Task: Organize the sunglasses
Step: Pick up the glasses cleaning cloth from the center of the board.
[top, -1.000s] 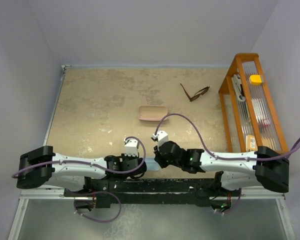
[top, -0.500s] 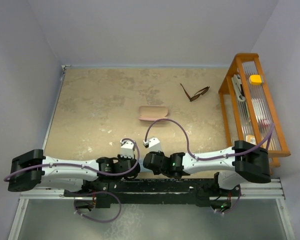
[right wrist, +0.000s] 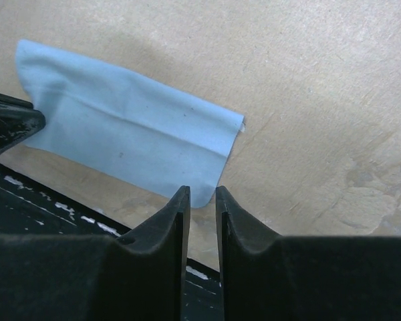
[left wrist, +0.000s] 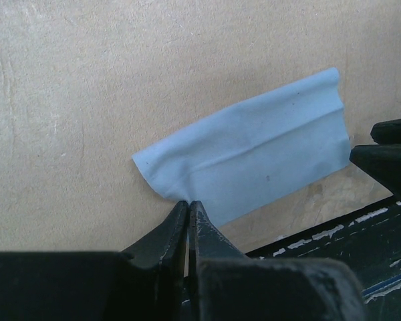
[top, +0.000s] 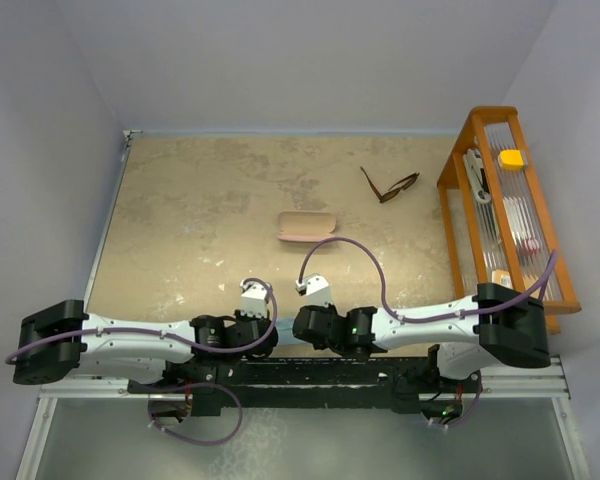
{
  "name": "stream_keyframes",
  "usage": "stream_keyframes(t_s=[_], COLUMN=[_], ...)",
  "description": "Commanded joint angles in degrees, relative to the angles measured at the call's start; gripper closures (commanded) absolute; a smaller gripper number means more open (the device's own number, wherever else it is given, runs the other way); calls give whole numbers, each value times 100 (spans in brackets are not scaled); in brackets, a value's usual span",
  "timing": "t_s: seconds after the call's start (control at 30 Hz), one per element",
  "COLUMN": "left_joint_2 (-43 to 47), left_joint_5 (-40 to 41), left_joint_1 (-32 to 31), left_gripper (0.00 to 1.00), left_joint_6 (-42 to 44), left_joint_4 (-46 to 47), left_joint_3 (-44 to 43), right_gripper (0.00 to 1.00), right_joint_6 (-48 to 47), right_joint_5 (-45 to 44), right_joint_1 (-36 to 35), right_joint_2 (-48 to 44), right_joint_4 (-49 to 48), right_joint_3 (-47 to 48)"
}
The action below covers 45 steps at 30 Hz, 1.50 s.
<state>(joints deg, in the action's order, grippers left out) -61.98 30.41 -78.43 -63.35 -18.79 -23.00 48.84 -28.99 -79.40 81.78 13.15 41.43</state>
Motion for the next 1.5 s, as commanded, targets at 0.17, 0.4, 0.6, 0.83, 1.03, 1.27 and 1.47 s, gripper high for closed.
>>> stream_keyframes(t_s=[0.17,0.4,0.6,0.83,1.03,1.27,1.47], left_joint_2=[-120,-72,32,148,156,141,142], left_joint_5=[-9,-18,-26,-27,-36,-49,-53], left_joint_1=[21,21,21,21,21,21,21], left_gripper=[100,100,100,100,100,100,100], left_joint_6=[78,71,28,13,22,29,31], left_joint_4=[267,235,201,161,202,263,284], left_joint_3=[-51,-28,44,104,138,181,190], right_gripper=[72,71,70,70,71,73,77], right_joint_6=[20,84,231,347,433,483,472], right_joint_5=[-107,-181,-181,-194,-256,-326,-345], right_joint_1=[-6,-5,1,-6,-6,-5,-6], right_joint_2=[-65,-36,183,380,433,572,613], right_joint_4=[-138,-249,-262,-227,-115,10,39], right_joint_3=[-273,-292,-210,-88,9,126,170])
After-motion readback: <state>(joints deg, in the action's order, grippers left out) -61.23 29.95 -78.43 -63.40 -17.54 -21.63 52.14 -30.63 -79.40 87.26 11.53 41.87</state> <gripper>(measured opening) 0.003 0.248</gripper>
